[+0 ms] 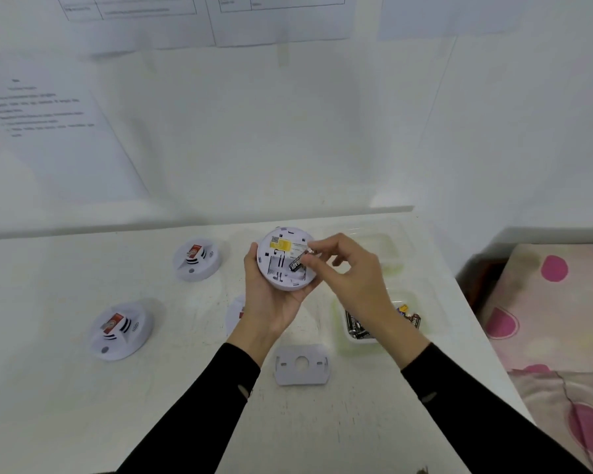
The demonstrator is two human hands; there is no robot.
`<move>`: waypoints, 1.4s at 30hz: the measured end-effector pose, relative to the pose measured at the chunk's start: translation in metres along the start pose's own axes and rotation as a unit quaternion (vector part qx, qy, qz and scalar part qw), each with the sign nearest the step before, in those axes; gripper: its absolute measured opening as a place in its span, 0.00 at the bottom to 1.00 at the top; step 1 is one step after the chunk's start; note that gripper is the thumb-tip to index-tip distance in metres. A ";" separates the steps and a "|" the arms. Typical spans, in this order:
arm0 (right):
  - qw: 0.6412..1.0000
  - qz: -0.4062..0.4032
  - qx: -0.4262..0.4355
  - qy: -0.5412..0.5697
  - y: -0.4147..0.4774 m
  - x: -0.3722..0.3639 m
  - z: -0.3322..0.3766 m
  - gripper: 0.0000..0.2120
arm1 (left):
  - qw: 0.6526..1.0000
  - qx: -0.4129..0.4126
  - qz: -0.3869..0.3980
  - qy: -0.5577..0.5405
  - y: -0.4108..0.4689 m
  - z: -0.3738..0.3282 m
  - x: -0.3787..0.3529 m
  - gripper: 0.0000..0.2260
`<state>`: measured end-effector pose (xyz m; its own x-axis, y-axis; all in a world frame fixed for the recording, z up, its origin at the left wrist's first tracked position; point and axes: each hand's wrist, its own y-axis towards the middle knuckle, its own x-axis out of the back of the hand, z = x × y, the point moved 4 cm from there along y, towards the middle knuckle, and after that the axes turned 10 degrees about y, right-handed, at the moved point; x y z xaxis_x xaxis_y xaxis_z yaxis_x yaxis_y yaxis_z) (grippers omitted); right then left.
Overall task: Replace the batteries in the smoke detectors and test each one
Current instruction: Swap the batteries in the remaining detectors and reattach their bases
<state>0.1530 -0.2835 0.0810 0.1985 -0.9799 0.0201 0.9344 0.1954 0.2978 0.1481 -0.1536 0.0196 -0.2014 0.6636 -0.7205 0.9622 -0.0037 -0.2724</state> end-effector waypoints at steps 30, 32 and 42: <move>0.902 0.010 0.257 -0.348 -0.035 -0.012 -0.012 0.14 | 0.995 -0.084 -0.036 -0.049 -0.010 -0.015 -0.002 0.26; 0.939 0.055 0.223 -0.255 -0.046 -0.009 -0.016 0.13 | 0.993 -0.095 -0.033 -0.058 -0.010 -0.023 0.001 0.24; 0.861 0.361 0.097 -0.344 -0.101 -0.016 -0.096 0.15 | 0.992 -0.089 -0.011 -0.093 -0.012 -0.028 0.015 0.25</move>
<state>0.0842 -0.2837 -0.0409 0.4225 -0.4109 0.8079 0.5610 0.8186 0.1229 0.1386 -0.1232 0.0301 -0.2378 0.5123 -0.8252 0.9708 0.1534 -0.1845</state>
